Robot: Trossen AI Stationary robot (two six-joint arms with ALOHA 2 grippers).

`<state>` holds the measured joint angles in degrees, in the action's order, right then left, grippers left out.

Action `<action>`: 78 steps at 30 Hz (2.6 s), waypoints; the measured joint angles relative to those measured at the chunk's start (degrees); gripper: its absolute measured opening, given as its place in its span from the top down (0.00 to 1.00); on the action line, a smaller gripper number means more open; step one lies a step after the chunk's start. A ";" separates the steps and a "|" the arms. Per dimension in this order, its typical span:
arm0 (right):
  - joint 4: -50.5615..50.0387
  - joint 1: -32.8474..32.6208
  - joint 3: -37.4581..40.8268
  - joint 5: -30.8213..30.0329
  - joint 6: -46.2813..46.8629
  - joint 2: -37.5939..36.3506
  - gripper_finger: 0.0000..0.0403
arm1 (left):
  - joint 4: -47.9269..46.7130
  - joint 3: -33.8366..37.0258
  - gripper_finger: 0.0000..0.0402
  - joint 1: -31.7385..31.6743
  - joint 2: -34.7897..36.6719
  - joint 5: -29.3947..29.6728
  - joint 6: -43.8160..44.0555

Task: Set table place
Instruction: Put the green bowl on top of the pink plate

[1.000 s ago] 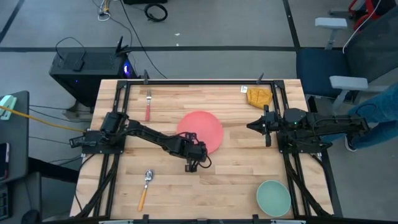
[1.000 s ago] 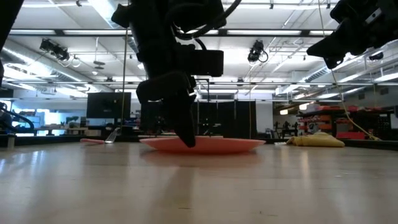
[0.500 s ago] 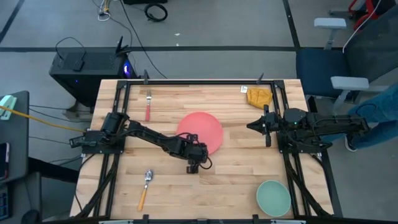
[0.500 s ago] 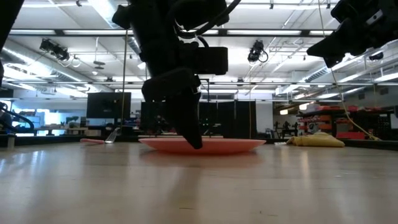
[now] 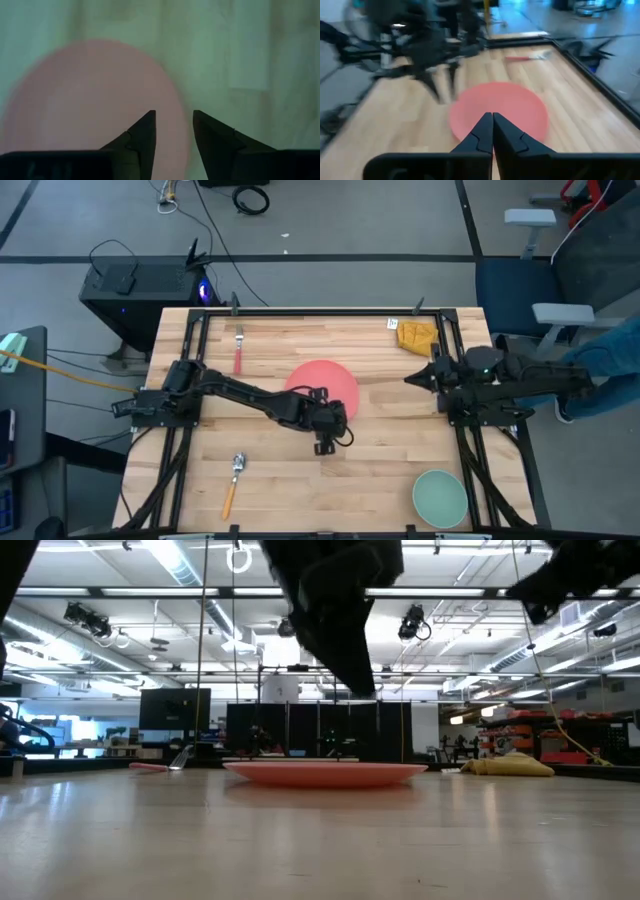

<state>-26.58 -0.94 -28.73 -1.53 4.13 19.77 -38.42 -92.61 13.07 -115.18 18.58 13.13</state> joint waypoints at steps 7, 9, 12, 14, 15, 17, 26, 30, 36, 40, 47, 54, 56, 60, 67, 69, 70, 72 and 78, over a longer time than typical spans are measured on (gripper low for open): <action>-20.33 -8.41 -12.76 6.35 7.77 8.18 0.99 | -9.08 -10.00 0.66 0.05 0.76 11.02 -0.92; -25.08 -11.86 -16.21 7.38 8.98 11.20 0.99 | -11.08 -12.10 0.66 0.07 1.37 11.20 -0.75; -32.61 -17.60 -22.14 8.86 12.47 15.91 0.99 | -13.01 -14.58 0.65 0.34 2.74 11.25 -0.33; -38.79 -21.64 -25.77 9.81 14.97 19.32 0.99 | -13.00 -15.70 0.66 0.59 3.67 11.23 -0.25; -41.29 -23.78 -27.42 10.02 16.67 21.06 0.99 | -13.09 -16.48 0.66 0.67 3.93 11.25 -0.26; -43.93 -28.14 -29.86 10.70 20.11 24.07 0.99 | -14.51 -17.98 0.67 1.15 4.62 11.21 -0.33; -42.05 -44.20 -30.95 14.97 29.60 36.51 0.99 | -15.31 -22.71 0.65 3.46 5.53 11.17 -0.94; -38.39 -46.33 -30.95 14.94 32.50 40.65 0.99 | -15.29 -23.31 0.67 4.57 5.45 11.08 -0.93; -37.87 -46.39 -30.93 12.96 37.28 44.78 0.95 | -14.62 -24.09 0.70 5.93 5.47 11.04 -0.39; -37.80 -46.39 -30.93 11.57 36.42 47.47 0.87 | -13.64 -24.09 0.71 6.35 5.46 11.12 -0.26; -35.47 -45.16 -30.91 7.59 34.49 52.83 0.69 | -12.50 -24.07 0.71 6.48 5.46 11.07 -0.24; -32.78 -43.27 -30.88 8.96 30.03 57.77 0.66 | -11.30 -24.07 0.73 6.48 5.46 11.11 -0.24; -32.04 -43.06 -30.88 10.37 28.57 58.78 0.66 | -11.11 -24.07 0.73 6.48 5.46 11.09 -0.26; -30.12 -43.11 -29.27 10.86 26.44 59.94 0.66 | -11.06 -24.07 0.72 6.48 5.46 11.10 -0.30; -23.76 -43.11 -23.66 13.19 25.81 60.41 0.66 | -11.08 -24.05 0.72 6.48 5.46 11.09 -0.34; -22.77 -43.09 -22.24 13.19 25.76 60.37 0.66 | -11.07 -24.05 0.72 6.48 5.46 11.10 -0.35; -22.17 -43.09 -21.44 13.19 25.80 60.37 0.66 | -11.07 -24.05 0.72 6.48 5.46 11.09 -0.35; -20.98 -43.09 -19.87 13.27 25.82 60.37 0.66 | -11.07 -24.05 0.72 6.48 5.46 11.09 -0.39; -14.19 -43.10 -16.01 14.45 25.42 60.37 0.68 | -10.39 -24.03 0.72 6.46 5.46 11.09 -0.44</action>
<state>-40.77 -44.04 -44.74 12.92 29.55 80.14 -48.81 -116.64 19.53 -109.71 29.67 12.69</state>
